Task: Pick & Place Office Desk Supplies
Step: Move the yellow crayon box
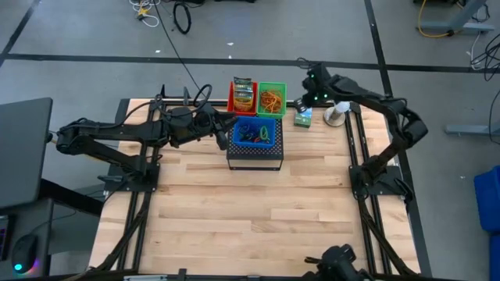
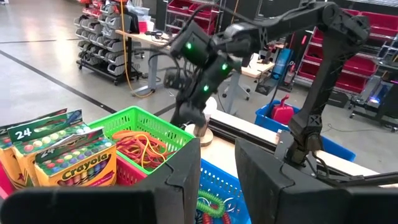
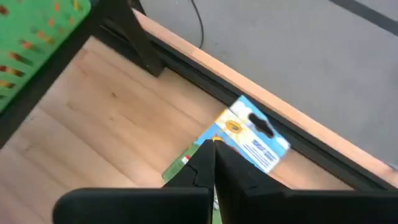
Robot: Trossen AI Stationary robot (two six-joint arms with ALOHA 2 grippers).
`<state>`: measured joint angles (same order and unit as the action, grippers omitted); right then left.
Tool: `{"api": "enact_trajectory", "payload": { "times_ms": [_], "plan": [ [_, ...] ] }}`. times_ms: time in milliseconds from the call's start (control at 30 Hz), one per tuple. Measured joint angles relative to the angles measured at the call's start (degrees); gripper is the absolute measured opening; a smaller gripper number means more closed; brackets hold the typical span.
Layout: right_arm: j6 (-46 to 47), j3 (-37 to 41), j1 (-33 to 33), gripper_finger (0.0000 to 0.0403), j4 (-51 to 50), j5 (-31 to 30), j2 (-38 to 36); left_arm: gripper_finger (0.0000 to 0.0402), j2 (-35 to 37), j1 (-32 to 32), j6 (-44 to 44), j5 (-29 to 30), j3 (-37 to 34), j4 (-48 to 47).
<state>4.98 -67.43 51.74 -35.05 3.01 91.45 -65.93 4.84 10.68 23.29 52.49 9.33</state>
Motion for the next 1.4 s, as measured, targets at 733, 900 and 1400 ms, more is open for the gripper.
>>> {"api": "enact_trajectory", "payload": {
  "times_ms": [733, 900, 1400],
  "plan": [
    [9.16, 18.29, -0.62, 0.0001, 24.73, -5.65, 2.04, 0.0109, 0.0, 0.0, 0.46, 0.01, -0.02, -0.05],
    [8.14, 18.35, -2.84, 0.0001, 21.21, -4.79, 3.15, 0.0109, 0.0, 0.0, 0.46, 0.02, -0.02, -0.22],
    [17.97, 18.33, -18.13, 0.0, -7.08, -0.62, -7.13, 0.0109, -0.02, -0.39, 0.22, 0.04, -0.02, -0.27]
  ]
}}
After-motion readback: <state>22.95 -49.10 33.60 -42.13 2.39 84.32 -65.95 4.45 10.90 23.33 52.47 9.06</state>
